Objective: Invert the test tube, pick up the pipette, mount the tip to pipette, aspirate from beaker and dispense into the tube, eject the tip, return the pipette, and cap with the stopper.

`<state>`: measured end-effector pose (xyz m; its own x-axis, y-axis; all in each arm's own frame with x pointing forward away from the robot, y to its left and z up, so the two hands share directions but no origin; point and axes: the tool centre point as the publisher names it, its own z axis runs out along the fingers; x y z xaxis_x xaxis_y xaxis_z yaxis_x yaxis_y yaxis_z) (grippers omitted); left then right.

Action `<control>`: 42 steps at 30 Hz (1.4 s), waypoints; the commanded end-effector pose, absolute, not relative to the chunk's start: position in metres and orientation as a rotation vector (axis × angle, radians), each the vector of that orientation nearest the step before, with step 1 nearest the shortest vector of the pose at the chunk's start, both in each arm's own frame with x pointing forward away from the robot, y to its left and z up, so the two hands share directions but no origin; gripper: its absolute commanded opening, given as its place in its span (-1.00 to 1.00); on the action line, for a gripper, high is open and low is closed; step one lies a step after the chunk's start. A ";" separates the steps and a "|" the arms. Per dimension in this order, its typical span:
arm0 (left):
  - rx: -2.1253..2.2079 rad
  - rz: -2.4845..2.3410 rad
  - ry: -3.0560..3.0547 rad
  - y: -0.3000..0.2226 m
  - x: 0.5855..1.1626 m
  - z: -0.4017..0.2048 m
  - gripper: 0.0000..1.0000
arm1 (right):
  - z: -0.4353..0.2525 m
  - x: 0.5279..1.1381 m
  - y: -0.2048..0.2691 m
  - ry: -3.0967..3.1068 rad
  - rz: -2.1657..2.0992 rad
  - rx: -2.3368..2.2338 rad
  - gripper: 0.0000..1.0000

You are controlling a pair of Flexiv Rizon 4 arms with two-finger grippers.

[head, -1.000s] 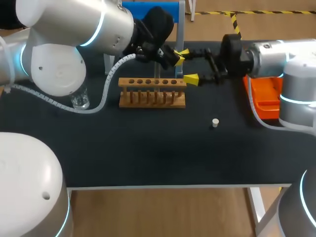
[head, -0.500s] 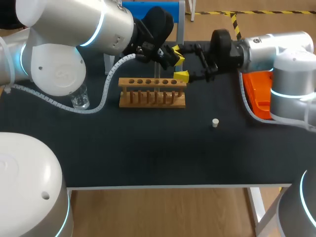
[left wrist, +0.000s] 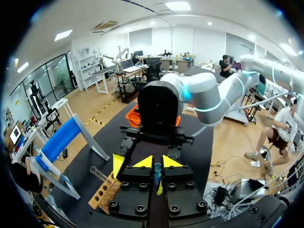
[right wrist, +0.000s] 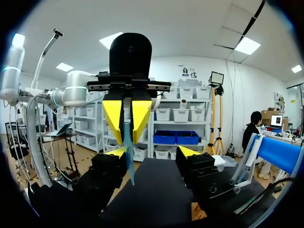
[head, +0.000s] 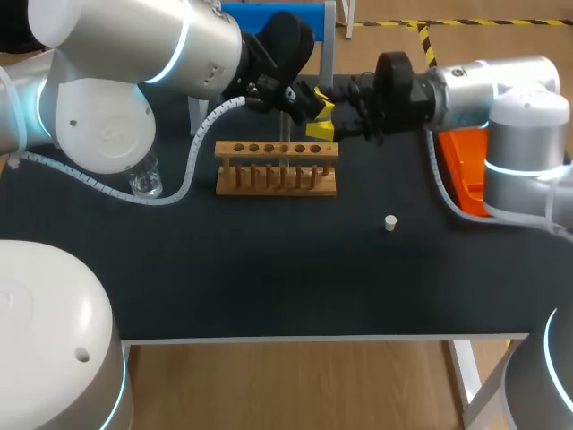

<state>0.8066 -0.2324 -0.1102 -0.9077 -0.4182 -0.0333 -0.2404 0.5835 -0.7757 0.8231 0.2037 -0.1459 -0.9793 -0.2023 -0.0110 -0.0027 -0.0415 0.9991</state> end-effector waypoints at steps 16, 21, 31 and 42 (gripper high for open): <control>-0.551 -1.220 2.607 -0.233 0.805 -0.110 -1.00 | -0.144 0.806 0.199 -2.069 -2.165 0.200 -0.02; -0.551 -1.220 2.607 -0.233 0.805 -0.110 -1.00 | -0.144 0.803 0.198 -2.069 -2.167 0.197 -0.05; -0.551 -1.220 2.607 -0.233 0.805 -0.110 -1.00 | -0.141 0.798 0.193 -2.070 -2.171 0.206 -0.97; -0.551 -1.220 2.607 -0.233 0.805 -0.110 1.00 | -0.141 0.795 0.186 -2.069 -2.177 0.204 -1.00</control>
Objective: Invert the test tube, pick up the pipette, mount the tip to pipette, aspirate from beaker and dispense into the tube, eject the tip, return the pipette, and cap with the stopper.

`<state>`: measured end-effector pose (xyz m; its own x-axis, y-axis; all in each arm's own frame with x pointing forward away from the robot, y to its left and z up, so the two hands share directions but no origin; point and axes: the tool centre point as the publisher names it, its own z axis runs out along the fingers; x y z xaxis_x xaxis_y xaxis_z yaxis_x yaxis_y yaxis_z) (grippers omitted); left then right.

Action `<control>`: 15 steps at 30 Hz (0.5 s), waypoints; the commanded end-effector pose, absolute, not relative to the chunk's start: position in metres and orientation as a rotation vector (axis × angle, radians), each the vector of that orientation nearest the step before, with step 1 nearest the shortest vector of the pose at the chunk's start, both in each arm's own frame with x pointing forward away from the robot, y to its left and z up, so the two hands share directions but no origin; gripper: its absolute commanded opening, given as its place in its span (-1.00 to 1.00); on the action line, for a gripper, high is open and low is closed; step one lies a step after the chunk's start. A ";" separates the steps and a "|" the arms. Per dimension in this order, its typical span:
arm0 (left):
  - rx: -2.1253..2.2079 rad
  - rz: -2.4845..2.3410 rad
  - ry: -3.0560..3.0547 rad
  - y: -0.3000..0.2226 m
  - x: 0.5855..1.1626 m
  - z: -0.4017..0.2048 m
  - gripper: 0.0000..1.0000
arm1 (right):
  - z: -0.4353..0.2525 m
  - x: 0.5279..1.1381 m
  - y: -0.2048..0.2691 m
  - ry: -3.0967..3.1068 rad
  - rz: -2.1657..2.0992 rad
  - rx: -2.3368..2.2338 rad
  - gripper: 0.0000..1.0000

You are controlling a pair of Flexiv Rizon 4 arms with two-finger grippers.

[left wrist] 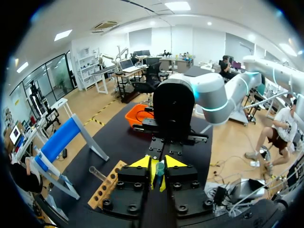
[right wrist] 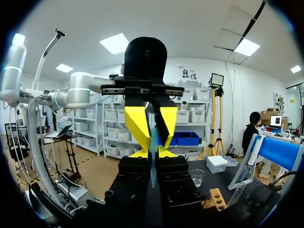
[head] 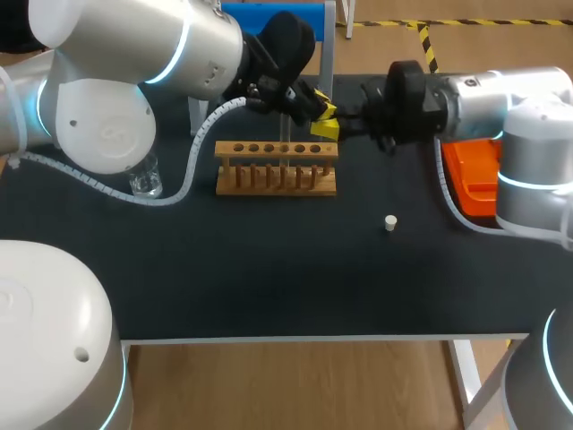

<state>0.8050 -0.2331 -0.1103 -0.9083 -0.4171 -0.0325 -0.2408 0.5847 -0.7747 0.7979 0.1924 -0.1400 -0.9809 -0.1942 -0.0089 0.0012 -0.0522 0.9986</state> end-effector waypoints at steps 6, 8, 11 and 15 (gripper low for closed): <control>-0.551 -1.220 2.607 -0.233 0.805 -0.110 1.00 | -0.153 0.792 0.160 -2.080 -2.181 0.172 -1.00; -0.551 -1.220 2.607 -0.233 0.805 -0.110 1.00 | -0.157 0.791 0.149 -2.087 -2.180 0.161 -1.00; -0.551 -1.220 2.607 -0.233 0.805 -0.110 1.00 | -0.165 0.788 0.132 -2.103 -2.178 0.147 -1.00; -0.551 -1.220 2.607 -0.233 0.805 -0.110 1.00 | -0.177 0.783 0.107 -2.121 -2.166 0.125 -1.00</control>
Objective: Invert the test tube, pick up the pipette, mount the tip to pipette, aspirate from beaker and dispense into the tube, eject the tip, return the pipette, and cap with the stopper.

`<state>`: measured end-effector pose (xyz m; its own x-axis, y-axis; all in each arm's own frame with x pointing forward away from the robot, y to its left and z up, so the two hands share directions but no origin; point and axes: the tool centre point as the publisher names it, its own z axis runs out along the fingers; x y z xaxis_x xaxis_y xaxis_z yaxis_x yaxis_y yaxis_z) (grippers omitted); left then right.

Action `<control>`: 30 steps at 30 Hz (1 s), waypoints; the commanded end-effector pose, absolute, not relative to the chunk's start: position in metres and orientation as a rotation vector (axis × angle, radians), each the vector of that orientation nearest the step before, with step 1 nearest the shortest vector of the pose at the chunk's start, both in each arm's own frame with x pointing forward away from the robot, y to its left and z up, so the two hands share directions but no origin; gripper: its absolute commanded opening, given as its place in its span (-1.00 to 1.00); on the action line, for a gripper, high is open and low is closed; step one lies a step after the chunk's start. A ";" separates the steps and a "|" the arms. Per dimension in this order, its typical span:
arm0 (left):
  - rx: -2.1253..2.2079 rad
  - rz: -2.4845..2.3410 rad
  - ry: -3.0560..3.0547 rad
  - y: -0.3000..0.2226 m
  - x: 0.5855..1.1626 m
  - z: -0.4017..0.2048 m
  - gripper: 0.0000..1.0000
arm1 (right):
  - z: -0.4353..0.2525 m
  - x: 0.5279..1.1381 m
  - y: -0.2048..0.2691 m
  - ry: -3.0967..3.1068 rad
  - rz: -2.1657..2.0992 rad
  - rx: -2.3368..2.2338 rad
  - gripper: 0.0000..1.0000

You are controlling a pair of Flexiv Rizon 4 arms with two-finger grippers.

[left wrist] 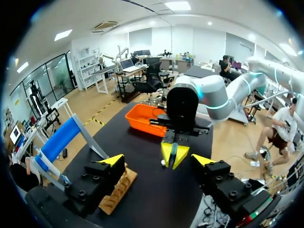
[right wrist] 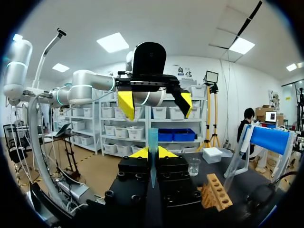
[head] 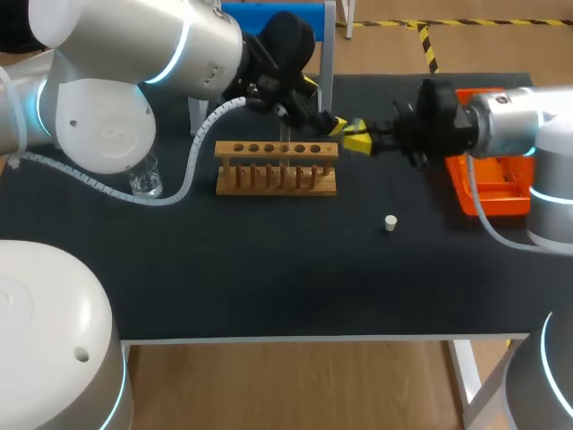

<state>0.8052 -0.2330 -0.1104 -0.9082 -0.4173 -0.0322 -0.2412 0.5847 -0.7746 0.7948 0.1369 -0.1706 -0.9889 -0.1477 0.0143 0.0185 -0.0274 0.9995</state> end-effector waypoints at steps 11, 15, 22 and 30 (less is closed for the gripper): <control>-0.551 -1.220 2.607 -0.233 0.805 -0.110 1.00 | -0.196 0.772 0.076 -2.164 -2.140 0.112 -1.00; -0.551 -1.220 2.607 -0.233 0.805 -0.110 1.00 | -0.196 0.772 0.076 -2.164 -2.140 0.112 -1.00; -0.551 -1.220 2.607 -0.233 0.805 -0.110 1.00 | -0.196 0.772 0.076 -2.164 -2.140 0.112 -1.00; -0.551 -1.220 2.607 -0.233 0.805 -0.110 1.00 | -0.197 0.769 0.071 -2.164 -2.141 0.112 -1.00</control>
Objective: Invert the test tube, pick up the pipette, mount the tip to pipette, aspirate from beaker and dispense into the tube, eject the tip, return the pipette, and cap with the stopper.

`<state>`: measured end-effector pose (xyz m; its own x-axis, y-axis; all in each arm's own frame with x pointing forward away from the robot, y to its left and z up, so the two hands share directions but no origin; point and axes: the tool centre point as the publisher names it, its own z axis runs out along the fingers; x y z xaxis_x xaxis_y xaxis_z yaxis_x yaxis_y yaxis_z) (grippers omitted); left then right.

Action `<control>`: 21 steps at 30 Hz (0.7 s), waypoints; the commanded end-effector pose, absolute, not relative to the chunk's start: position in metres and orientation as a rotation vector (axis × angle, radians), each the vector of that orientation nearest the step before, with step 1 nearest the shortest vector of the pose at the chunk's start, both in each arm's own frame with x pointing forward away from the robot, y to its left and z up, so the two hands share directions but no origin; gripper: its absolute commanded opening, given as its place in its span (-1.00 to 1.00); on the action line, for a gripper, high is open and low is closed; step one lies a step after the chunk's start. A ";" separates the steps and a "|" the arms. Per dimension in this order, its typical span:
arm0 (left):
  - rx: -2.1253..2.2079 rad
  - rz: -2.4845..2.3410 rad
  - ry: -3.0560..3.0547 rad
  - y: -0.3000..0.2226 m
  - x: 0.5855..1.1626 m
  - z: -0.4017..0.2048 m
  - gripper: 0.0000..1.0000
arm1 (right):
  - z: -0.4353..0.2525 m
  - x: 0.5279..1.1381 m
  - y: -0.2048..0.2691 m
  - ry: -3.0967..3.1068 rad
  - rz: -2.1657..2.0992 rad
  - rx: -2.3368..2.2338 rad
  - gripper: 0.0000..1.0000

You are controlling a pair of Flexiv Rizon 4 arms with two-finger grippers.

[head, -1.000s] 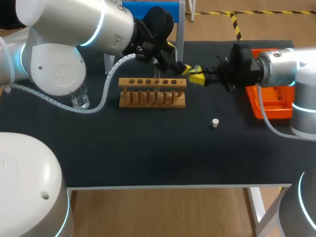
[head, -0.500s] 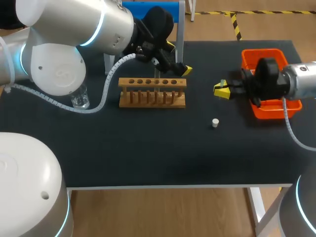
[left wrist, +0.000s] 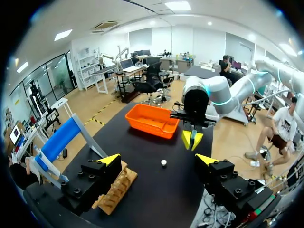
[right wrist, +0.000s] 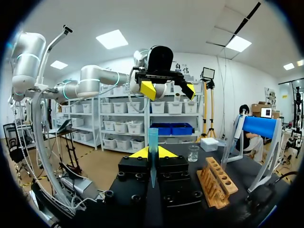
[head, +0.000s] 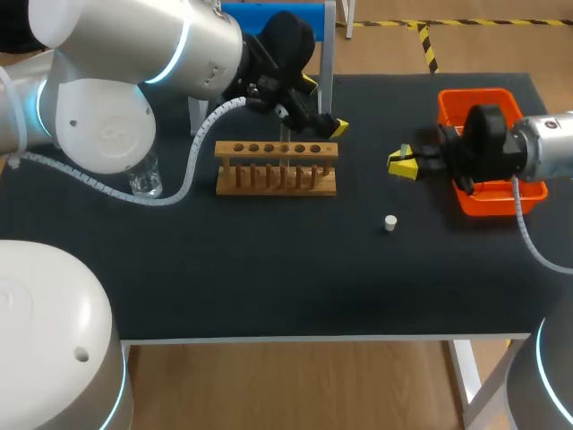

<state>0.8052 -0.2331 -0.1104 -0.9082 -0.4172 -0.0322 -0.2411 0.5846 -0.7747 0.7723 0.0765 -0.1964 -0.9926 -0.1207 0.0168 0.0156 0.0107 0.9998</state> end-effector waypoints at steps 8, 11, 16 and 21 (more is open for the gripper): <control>-0.551 -1.220 2.607 -0.233 0.805 -0.110 1.00 | -0.202 0.759 0.039 -2.159 -2.197 0.074 -1.00; -0.551 -1.220 2.607 -0.233 0.805 -0.110 1.00 | -0.203 0.755 0.030 -2.145 -2.212 0.066 -1.00; -0.551 -1.220 2.607 -0.233 0.805 -0.110 1.00 | -0.208 0.749 0.023 -2.134 -2.204 0.096 -1.00; -0.551 -1.220 2.607 -0.233 0.805 -0.110 1.00 | -0.215 0.747 0.018 -2.135 -2.193 0.105 -1.00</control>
<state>0.8052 -0.2331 -0.1104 -0.9082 -0.4172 -0.0322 -0.2411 0.5846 -0.7747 0.7469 0.0221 -0.2117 -0.9950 -0.0992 0.0063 0.0086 -0.0229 0.9997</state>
